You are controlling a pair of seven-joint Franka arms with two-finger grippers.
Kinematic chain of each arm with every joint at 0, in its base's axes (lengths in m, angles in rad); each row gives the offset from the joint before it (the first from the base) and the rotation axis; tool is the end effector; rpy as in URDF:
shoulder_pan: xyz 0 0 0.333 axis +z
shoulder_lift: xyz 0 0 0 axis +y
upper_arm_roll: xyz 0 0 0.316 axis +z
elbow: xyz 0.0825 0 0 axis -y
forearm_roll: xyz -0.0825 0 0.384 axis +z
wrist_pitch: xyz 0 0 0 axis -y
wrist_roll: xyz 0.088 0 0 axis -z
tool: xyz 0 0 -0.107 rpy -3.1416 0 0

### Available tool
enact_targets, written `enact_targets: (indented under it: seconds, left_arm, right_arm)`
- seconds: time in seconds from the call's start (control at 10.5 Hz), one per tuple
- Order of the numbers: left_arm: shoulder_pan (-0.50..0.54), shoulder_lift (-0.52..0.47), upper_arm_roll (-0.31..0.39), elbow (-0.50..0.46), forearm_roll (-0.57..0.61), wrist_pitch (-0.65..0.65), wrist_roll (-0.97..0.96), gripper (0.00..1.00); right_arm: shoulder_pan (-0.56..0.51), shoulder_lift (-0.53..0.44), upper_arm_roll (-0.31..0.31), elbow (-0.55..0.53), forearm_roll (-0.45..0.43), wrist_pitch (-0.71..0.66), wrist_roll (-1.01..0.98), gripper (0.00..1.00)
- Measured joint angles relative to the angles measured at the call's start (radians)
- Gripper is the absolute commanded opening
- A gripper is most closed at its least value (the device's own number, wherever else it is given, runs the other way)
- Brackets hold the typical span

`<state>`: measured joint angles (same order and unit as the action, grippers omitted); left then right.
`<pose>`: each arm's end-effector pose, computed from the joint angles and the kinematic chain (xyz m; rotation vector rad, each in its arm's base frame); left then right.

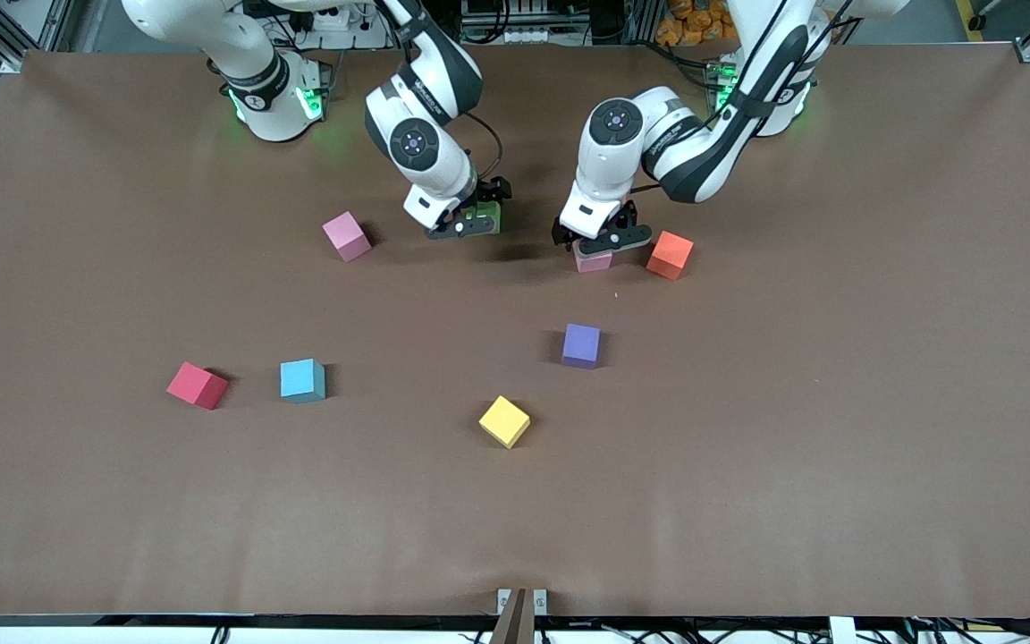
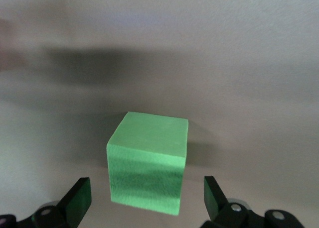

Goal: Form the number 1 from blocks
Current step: 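Place the green cube mid-table with the right gripper while the left lifts pink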

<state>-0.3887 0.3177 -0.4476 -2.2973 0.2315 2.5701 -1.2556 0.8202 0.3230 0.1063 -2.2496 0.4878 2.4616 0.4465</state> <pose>0.3476 -0.3974 0.2229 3.1143 0.3801 -0.0171 0.3182 0.4246 0.2122 -2.9351 -0.1125 0.4267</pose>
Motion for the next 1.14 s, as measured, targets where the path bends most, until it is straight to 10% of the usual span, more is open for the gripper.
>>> enact_targets:
  seconds: [0.1, 0.38, 0.57, 0.67, 0.86, 1.14]
  left_arm:
    - [0.0, 0.012, 0.001, 0.004, 0.012, 0.0, 0.0, 1.0]
    - [0.005, 0.051, 0.007, 0.037, 0.02, 0.0, -0.001, 1.0]
    - [0.009, 0.074, 0.009, 0.057, 0.021, 0.0, -0.001, 1.0]
    - [0.01, 0.084, 0.009, 0.058, 0.021, 0.0, -0.001, 0.9]
    - [0.01, 0.109, 0.009, 0.058, 0.022, -0.001, -0.001, 0.0]
    - [0.01, 0.124, 0.01, 0.06, 0.023, -0.008, -0.001, 0.0]
  right_arm:
    - [0.006, 0.018, 0.001, 0.0, 0.0, 0.016, 0.002, 0.98]
    - [0.008, 0.048, 0.0, 0.001, 0.001, 0.031, 0.003, 0.38]
    - [0.006, 0.049, -0.003, 0.003, 0.002, 0.031, 0.01, 0.31]
    - [0.003, 0.049, -0.007, 0.006, 0.002, 0.035, 0.011, 0.33]
    - [-0.017, 0.049, -0.013, 0.025, 0.002, 0.042, 0.011, 0.35]
    - [-0.099, 0.051, -0.038, 0.109, -0.134, 0.02, -0.006, 0.37]
